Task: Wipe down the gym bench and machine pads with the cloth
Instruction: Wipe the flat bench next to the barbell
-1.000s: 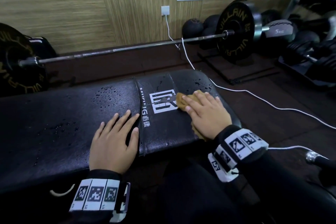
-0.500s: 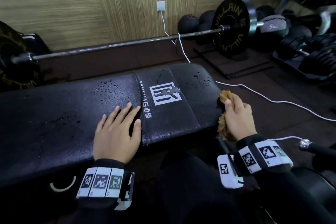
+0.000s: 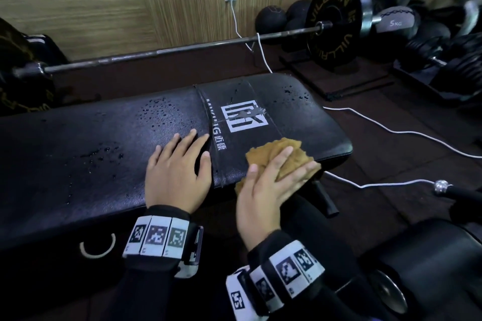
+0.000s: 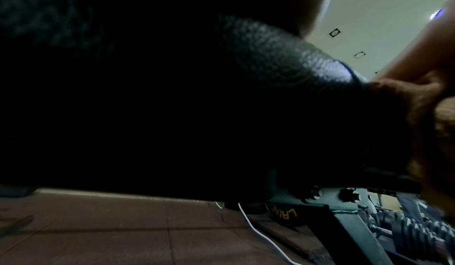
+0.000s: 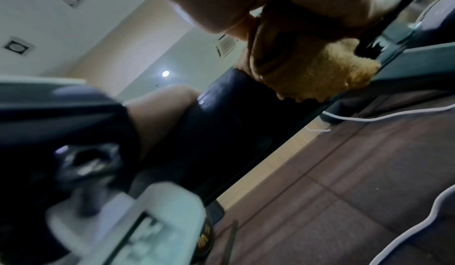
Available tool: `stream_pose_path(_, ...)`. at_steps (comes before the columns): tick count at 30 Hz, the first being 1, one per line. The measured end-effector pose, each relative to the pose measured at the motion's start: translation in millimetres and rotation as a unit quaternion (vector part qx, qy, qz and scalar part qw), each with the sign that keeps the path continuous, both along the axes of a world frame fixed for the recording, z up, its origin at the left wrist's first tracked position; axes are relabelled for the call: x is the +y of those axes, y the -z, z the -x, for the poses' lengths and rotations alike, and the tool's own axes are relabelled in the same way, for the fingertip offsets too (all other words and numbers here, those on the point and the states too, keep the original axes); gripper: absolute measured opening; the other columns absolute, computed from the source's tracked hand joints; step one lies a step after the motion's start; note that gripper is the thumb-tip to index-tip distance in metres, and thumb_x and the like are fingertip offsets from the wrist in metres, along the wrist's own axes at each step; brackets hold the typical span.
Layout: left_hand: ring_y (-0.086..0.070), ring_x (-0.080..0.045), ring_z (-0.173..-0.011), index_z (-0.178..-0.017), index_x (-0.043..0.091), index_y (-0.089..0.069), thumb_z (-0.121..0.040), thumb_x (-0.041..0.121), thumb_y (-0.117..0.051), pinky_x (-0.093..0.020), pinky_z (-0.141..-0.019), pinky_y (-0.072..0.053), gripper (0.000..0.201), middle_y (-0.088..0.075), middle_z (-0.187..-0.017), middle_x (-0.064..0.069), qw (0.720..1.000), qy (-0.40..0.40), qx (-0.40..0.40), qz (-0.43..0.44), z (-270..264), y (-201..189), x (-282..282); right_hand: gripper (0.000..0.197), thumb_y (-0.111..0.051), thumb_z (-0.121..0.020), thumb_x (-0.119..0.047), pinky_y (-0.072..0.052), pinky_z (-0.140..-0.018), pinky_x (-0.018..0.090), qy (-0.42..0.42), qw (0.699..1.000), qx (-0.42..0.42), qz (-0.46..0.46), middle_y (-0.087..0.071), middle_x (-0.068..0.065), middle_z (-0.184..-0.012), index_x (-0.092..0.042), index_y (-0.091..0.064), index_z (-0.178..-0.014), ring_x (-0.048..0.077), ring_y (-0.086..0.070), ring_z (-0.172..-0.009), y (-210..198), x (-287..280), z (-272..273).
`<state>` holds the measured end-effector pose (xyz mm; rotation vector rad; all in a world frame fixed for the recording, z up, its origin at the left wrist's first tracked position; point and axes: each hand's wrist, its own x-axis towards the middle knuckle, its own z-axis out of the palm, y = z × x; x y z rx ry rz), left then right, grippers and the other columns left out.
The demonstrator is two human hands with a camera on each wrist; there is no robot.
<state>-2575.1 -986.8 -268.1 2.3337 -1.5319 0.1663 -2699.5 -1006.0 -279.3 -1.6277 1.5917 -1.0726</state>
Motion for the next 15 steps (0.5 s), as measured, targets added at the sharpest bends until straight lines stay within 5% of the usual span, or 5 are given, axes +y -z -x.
stream_pose_path(2,-0.031,-0.012,-0.140,-0.136,0.039,-0.047,-0.092,0.043,-0.025,-0.038,-0.114,-0.017,0.049,-0.041,-0.147,0.014,1.000,0.003,0.004,0.005,-1,1,0,0.068,-0.033,-0.098,-0.034,0.020,-0.104,0.029,-0.017,1.000,0.006,-0.007,0.044,0.018,-0.142,-0.025,0.019,-0.142,0.037,0.031,-0.135,3,3,1)
stream_pose_path(8,-0.030,-0.014,-0.140,-0.137,0.037,-0.047,-0.093,0.043,-0.024,-0.038,-0.115,-0.017,0.050,-0.041,-0.147,0.012,1.000,0.014,0.010,0.003,-2,0,2,0.062,-0.034,-0.100,-0.027,0.010,-0.114,0.048,0.066,0.987,0.144,-0.034,0.020,0.039,-0.145,-0.006,-0.001,-0.149,0.049,0.019,-0.137,-15,-54,53)
stream_pose_path(15,-0.033,-0.015,-0.139,-0.135,0.038,-0.048,-0.091,0.044,-0.028,-0.039,-0.114,-0.019,0.048,-0.043,-0.146,0.013,1.000,0.005,0.011,0.002,-2,0,1,0.062,-0.033,-0.100,-0.027,0.005,-0.113,0.055,0.046,0.987,0.144,-0.059,0.022,0.036,-0.146,-0.006,-0.001,-0.149,0.053,0.019,-0.135,-20,-54,55)
